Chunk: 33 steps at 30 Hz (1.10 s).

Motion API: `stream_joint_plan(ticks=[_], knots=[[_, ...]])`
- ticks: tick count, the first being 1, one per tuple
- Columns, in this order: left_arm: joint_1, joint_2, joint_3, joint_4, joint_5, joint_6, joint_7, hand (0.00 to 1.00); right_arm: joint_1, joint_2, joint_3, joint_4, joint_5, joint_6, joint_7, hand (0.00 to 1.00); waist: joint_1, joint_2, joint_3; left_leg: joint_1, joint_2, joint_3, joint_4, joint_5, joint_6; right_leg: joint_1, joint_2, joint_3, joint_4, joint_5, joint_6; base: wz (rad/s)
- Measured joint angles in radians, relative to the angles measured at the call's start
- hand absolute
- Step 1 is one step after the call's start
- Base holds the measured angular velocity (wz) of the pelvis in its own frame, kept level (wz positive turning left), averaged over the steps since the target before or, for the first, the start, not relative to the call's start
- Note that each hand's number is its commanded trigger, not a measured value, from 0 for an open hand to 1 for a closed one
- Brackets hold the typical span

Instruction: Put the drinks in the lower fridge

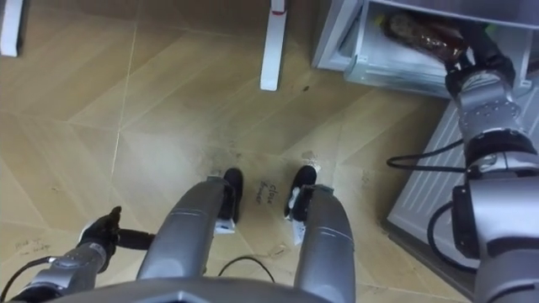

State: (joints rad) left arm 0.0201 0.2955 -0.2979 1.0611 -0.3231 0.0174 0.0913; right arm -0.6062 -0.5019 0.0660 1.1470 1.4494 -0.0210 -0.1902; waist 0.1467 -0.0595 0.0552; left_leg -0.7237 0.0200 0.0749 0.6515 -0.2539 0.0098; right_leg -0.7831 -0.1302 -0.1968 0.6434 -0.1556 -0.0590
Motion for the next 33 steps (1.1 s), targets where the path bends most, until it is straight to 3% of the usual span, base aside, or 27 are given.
stream_joint_plan(ticks=[15,18,19,23,26,33], knots=[[0.002,0.007,0.027,0.002,-0.033,-0.002,-0.045,0.0,0.182,0.016,-0.012,0.016,-0.028,-0.014,0.089,0.0,-0.029,0.008,-0.004,0.179,0.008,-0.003,-0.078,-0.004,0.003,0.2,0.02,-0.031,-0.096,-0.005,0.02,0.04],[0.015,0.005,0.028,0.007,-0.032,-0.002,-0.057,0.0,0.243,0.042,-0.053,-0.001,-0.024,-0.016,0.098,0.0,-0.032,0.02,-0.018,0.222,0.008,-0.001,-0.09,-0.01,0.006,0.241,0.027,-0.024,-0.113,-0.004,0.027,-0.07],[0.015,0.005,0.028,0.02,-0.035,-0.003,-0.06,0.0,0.258,0.055,-0.055,-0.001,-0.019,-0.026,0.097,0.0,-0.035,0.031,-0.0265,0.233,0.008,-0.001,-0.095,-0.01,0.006,0.255,0.027,-0.026,-0.122,-0.002,0.029,-0.08],[0.025,-0.001,0.071,0.029,-0.036,-0.014,-0.063,0.0,0.311,0.088,-0.06,0.003,-0.015,-0.039,0.098,0.0,-0.041,0.052,-0.0407,0.29,0.008,0.009,-0.119,-0.011,0.008,0.307,0.029,-0.022,-0.146,0.001,0.033,-0.07],[0.046,-0.005,0.102,0.027,-0.038,-0.026,-0.063,0.0,0.318,0.116,-0.06,0.018,-0.038,-0.044,0.099,0.0,-0.045,0.056,-0.0414,0.311,0.008,0.023,-0.129,-0.011,0.008,0.315,0.031,-0.006,-0.144,0.0,0.034,-0.13],[0.059,-0.013,0.101,0.029,-0.037,-0.025,-0.063,0.0,0.341,0.132,-0.059,0.018,-0.038,-0.044,0.136,0.0,-0.054,0.071,-0.0366,0.277,0.006,0.026,-0.1,-0.017,0.011,0.278,0.026,0.001,-0.11,-0.009,0.036,0.0]])
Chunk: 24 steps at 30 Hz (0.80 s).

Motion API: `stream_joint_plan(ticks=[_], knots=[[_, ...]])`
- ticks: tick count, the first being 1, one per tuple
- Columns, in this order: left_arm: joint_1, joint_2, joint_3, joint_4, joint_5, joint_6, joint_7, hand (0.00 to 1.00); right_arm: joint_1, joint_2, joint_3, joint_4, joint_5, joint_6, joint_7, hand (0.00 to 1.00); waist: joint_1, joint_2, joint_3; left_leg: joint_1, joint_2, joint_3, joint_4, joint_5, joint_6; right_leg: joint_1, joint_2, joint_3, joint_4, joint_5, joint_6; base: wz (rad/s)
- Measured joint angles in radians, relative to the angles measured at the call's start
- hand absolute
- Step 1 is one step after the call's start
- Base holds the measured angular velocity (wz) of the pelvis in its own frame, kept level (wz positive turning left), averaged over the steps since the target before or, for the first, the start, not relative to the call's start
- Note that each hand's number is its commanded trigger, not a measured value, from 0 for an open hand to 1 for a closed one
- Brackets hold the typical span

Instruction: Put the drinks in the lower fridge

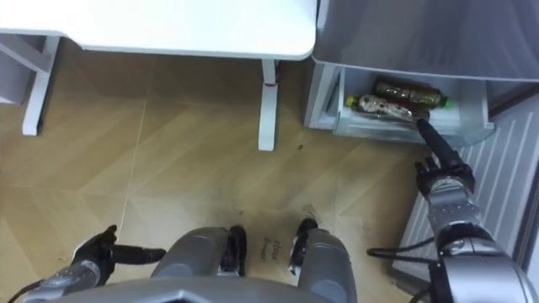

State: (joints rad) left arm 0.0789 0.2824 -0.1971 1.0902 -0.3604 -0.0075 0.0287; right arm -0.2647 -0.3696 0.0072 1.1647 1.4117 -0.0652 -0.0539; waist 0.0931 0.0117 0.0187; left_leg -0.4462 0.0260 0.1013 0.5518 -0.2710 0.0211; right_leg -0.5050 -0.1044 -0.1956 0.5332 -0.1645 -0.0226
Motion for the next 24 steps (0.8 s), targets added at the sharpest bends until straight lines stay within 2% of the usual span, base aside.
stream_joint_plan(ticks=[3,9,16,19,23,24], knots=[[-0.001,0.0,-0.004,0.024,-0.001,-0.001,0.006,0.0,-0.001,0.005,0.0,-0.001,0.001,0.0,0.0,0.0,0.0,0.005,0.0029,-0.049,0.001,-0.007,0.062,-0.024,0.0,-0.045,-0.003,0.004,0.057,-0.022,-0.002,0.02],[0.013,0.001,-0.006,0.029,0.004,0.009,0.016,0.0,-0.019,0.006,-0.002,0.002,0.025,0.0,-0.008,0.0,0.001,-0.002,0.0083,-0.192,0.005,-0.01,0.253,-0.101,0.003,-0.193,-0.021,0.025,0.252,-0.097,-0.002,0.02],[0.011,0.001,-0.036,0.017,0.019,0.046,0.039,0.0,-0.076,0.005,-0.013,0.015,0.084,0.003,0.027,0.0,0.001,-0.014,0.0161,-0.384,0.0,-0.004,0.518,-0.204,0.008,-0.398,-0.06,0.056,0.531,-0.202,-0.004,0.02],[0.008,0.002,-0.036,-0.002,0.018,0.056,0.044,0.0,-0.102,-0.005,-0.012,0.022,0.089,0.012,0.047,0.0,0.014,-0.015,0.0158,-0.472,0.008,-0.003,0.64,-0.254,0.009,-0.489,-0.068,0.068,0.648,-0.25,0.001,-0.01],[-0.003,0.005,-0.053,-0.015,0.018,0.063,0.046,0.0,-0.162,-0.028,-0.009,0.021,0.119,0.014,0.083,0.0,0.021,-0.016,0.0163,-0.575,0.018,-0.002,0.802,-0.312,0.013,-0.597,-0.079,0.084,0.806,-0.297,-0.011,0.0],[-0.003,0.006,-0.064,-0.019,0.018,0.067,0.045,0.0,-0.186,-0.029,-0.007,0.021,0.124,0.014,0.092,0.0,0.02,-0.016,0.0168,-0.596,0.019,-0.002,0.841,-0.328,0.014,-0.62,-0.083,0.089,0.845,-0.314,-0.009,0.0]])
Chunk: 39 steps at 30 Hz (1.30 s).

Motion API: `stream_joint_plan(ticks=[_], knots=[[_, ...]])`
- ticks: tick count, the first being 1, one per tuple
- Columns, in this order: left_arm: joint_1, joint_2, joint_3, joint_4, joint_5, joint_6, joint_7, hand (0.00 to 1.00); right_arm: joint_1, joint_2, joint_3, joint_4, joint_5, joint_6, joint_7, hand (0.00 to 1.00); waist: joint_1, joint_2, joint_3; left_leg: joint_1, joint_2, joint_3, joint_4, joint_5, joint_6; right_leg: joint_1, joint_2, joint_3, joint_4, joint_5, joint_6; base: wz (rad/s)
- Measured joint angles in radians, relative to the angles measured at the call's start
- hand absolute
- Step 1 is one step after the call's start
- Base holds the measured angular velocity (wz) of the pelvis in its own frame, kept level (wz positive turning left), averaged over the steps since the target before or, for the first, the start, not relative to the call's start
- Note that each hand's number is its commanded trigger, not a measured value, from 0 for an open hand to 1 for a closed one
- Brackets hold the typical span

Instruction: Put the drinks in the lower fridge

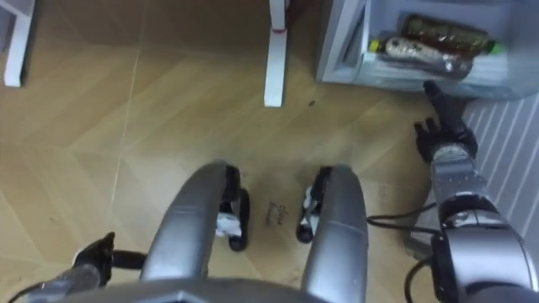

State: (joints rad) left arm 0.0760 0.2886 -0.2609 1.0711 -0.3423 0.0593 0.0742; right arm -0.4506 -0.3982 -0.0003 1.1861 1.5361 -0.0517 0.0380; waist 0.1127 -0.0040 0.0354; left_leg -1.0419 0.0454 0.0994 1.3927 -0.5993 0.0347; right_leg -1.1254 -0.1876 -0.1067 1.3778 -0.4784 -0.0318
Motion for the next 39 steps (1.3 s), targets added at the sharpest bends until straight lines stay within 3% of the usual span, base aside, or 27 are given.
stream_joint_plan(ticks=[5,12,21,23,26,34,37,39], knots=[[0.006,0.003,-0.02,-0.021,-0.005,0.009,-0.017,0.0,-0.051,-0.01,0.001,-0.009,0.047,0.002,0.019,0.0,-0.008,-0.009,0.0029,-0.068,0.001,0.002,0.096,-0.024,0.008,-0.068,-0.024,0.015,0.105,-0.039,-0.009,0.1],[0.017,0.004,-0.038,-0.043,-0.017,0.025,-0.047,0.0,-0.051,-0.03,0.021,-0.048,0.077,0.005,0.038,0.0,-0.01,-0.013,0.004,-0.135,0.001,-0.004,0.142,-0.026,0.01,-0.135,-0.041,0.019,0.148,-0.041,-0.012,0.02],[0.106,0.055,-0.035,-0.122,-0.019,0.021,-0.056,0.0,-0.051,-0.032,0.035,-0.113,0.104,0.012,0.022,0.0,-0.013,-0.023,0.0047,-0.156,0.012,0.012,0.127,-0.023,0.005,-0.17,-0.042,0.022,0.134,-0.034,-0.014,-0.07],[0.147,0.078,-0.026,-0.163,-0.018,0.021,-0.057,0.0,-0.051,-0.035,0.053,-0.164,0.112,0.028,-0.026,0.0,-0.029,-0.036,0.0055,-0.158,0.012,0.017,0.121,-0.023,0.005,-0.177,-0.045,0.025,0.134,-0.034,-0.015,0.0],[0.171,0.084,-0.011,-0.189,-0.018,0.021,-0.049,0.0,-0.051,-0.042,0.067,-0.21,0.117,0.042,-0.084,0.0,-0.034,-0.05,0.0043,-0.167,0.016,0.02,0.119,-0.021,0.001,-0.19,-0.058,0.018,0.133,-0.03,-0.02,-0.03],[0.185,0.084,-0.016,-0.251,-0.02,0.016,-0.02,0.0,-0.051,-0.063,0.096,-0.329,0.119,0.025,-0.226,0.0,-0.031,-0.049,0.004,-0.187,0.017,0.021,0.12,-0.021,0.002,-0.211,-0.059,0.017,0.132,-0.025,-0.023,0.0],[0.205,0.084,-0.007,-0.267,-0.02,-0.016,-0.019,0.0,-0.085,-0.079,0.094,-0.34,0.121,0.016,-0.26,0.0,-0.023,-0.046,0.0027,-0.185,0.008,0.025,0.103,-0.012,0.002,-0.21,-0.077,0.015,0.127,-0.024,-0.025,0.12],[0.216,0.084,0.0,-0.266,-0.021,-0.018,-0.018,0.0,-0.119,-0.08,0.093,-0.34,0.12,0.004,-0.273,0.0,-0.017,-0.045,0.0028,-0.183,-0.001,0.022,0.079,0.002,-0.012,-0.207,-0.089,0.005,0.112,-0.021,-0.032,0.16]])
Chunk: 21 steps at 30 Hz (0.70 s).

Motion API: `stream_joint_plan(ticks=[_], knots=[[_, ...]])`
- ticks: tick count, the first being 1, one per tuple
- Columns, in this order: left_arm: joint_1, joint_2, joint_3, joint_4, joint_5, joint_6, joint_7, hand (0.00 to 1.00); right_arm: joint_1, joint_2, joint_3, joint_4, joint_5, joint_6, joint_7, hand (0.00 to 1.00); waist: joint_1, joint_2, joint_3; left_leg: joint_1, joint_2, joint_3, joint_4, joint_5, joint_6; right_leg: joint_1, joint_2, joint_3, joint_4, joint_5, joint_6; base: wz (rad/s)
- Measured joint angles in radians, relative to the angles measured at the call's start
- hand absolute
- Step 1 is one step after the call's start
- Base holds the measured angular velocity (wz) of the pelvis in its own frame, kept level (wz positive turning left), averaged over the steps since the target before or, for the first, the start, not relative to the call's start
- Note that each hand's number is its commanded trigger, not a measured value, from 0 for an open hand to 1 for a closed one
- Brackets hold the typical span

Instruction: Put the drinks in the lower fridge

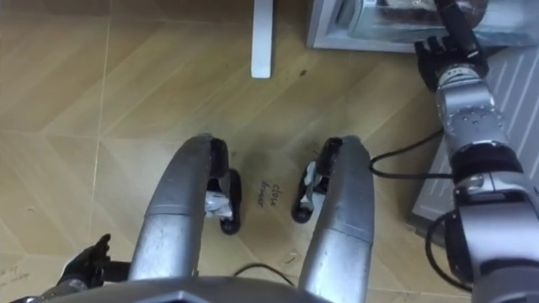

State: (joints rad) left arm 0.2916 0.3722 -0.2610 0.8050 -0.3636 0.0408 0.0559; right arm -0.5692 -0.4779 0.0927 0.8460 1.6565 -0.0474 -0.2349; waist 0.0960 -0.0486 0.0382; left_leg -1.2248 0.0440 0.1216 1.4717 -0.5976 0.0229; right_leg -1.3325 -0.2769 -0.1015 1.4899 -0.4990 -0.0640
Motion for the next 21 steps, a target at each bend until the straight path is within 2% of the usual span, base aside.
stream_joint_plan(ticks=[3,5,7,10,12,15,18,20,21], knots=[[0.037,0.002,0.01,-0.003,0.001,-0.005,0.002,0.0,-0.02,0.0,-0.012,-0.007,-0.001,-0.031,-0.024,0.0,0.022,0.007,-0.0017,0.01,-0.004,-0.023,-0.039,0.016,-0.012,0.032,-0.008,-0.039,-0.035,0.002,-0.013,0.2],[0.058,0.002,0.015,0.0,0.0,-0.003,0.006,0.0,-0.021,-0.004,-0.028,-0.06,0.0,-0.052,-0.069,0.0,0.041,0.007,-0.0012,0.028,-0.004,-0.038,-0.072,0.03,-0.017,0.063,-0.014,-0.066,-0.061,0.003,-0.035,0.19],[0.071,0.002,0.014,0.0,-0.02,-0.007,0.008,0.0,-0.035,-0.004,-0.027,-0.066,0.001,-0.065,-0.077,0.0,0.053,0.009,0.0006,0.049,-0.005,-0.047,-0.095,0.037,-0.027,0.091,-0.019,-0.085,-0.078,-0.001,-0.045,0.16],[0.074,0.004,0.012,0.001,-0.049,-0.025,0.008,0.0,-0.052,-0.003,-0.03,-0.066,0.001,-0.087,-0.09,0.0,0.069,0.011,0.0011,0.07,-0.005,-0.055,-0.139,0.056,-0.038,0.128,-0.022,-0.112,-0.114,-0.004,-0.053,0.19],[0.086,0.004,0.011,0.002,-0.078,-0.04,0.007,0.0,-0.051,0.003,-0.034,-0.066,0.002,-0.087,-0.09,0.0,0.071,0.013,0.0017,0.094,-0.004,-0.056,-0.177,0.071,-0.043,0.156,-0.03,-0.129,-0.145,0.0,-0.064,0.13],[0.103,0.006,0.012,0.0,-0.105,-0.048,0.006,0.0,-0.051,0.004,-0.035,-0.065,0.002,-0.082,-0.09,0.0,0.074,0.033,0.0027,0.124,-0.006,-0.07,-0.235,0.101,-0.054,0.202,-0.035,-0.155,-0.198,0.011,-0.056,0.16],[0.117,0.007,0.01,0.0,-0.106,-0.046,-0.003,0.0,-0.051,0.006,-0.042,-0.059,0.003,-0.098,-0.087,0.0,0.097,0.057,0.0045,0.149,-0.007,-0.068,-0.28,0.13,-0.056,0.227,-0.036,-0.166,-0.239,0.03,-0.06,0.06],[0.126,0.014,0.011,-0.001,-0.107,-0.047,-0.009,0.0,-0.051,0.007,-0.047,-0.047,0.013,-0.117,-0.07,0.0,0.105,0.066,0.0046,0.159,-0.025,-0.07,-0.321,0.161,-0.055,0.24,-0.07,-0.187,-0.259,0.037,-0.061,0.21],[0.129,0.017,0.011,-0.001,-0.107,-0.048,-0.011,0.0,-0.051,0.007,-0.049,-0.043,0.022,-0.122,-0.061,0.0,0.108,0.067,0.0052,0.159,-0.026,-0.07,-0.328,0.168,-0.057,0.241,-0.074,-0.193,-0.263,0.04,-0.063,0.18]])
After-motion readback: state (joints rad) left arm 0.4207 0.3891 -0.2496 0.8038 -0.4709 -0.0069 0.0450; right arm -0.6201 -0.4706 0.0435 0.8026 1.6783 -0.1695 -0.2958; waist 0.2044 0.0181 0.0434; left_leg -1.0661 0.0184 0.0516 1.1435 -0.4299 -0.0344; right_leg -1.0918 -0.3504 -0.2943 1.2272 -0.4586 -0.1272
